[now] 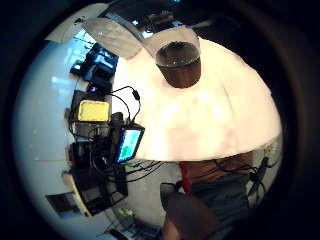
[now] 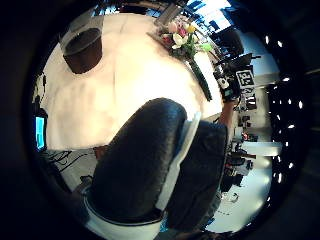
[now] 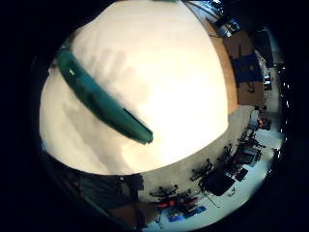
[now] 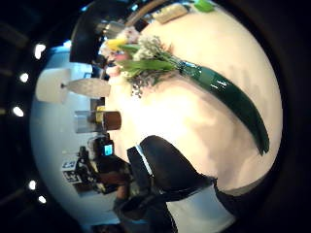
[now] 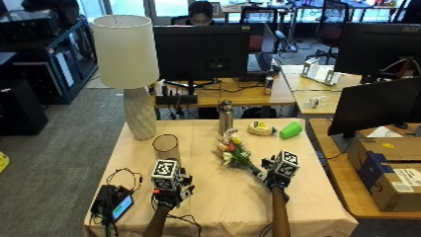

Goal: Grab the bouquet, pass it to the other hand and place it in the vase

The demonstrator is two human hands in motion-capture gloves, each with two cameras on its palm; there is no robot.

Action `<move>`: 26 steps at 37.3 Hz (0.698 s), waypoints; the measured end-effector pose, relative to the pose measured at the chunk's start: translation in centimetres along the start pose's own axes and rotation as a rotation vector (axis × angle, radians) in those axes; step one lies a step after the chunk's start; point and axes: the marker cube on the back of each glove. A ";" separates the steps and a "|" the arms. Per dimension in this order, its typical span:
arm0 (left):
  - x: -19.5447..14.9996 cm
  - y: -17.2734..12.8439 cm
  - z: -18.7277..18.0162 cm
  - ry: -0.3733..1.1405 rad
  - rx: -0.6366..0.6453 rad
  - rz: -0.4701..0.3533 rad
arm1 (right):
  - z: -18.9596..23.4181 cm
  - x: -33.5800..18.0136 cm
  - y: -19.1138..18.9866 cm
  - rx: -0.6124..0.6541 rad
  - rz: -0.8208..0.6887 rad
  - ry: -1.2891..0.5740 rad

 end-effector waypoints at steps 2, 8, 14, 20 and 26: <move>0.0 0.0 0.0 -0.002 -0.006 -0.002 | 0.2 -1.1 0.7 -0.078 -0.064 -0.106; 0.4 -0.1 0.1 0.004 -0.011 -0.002 | 1.9 -0.2 -0.4 -0.133 -0.058 -0.134; 0.0 -0.5 0.6 -0.009 -0.011 -0.006 | 3.6 1.3 -0.7 -0.211 0.099 -0.002; 0.1 -0.2 0.7 0.000 -0.035 -0.008 | 4.5 0.7 -0.7 -0.223 0.074 0.006; 0.0 -0.1 0.8 0.000 -0.041 -0.015 | 4.4 0.8 -1.6 -0.095 0.029 0.041</move>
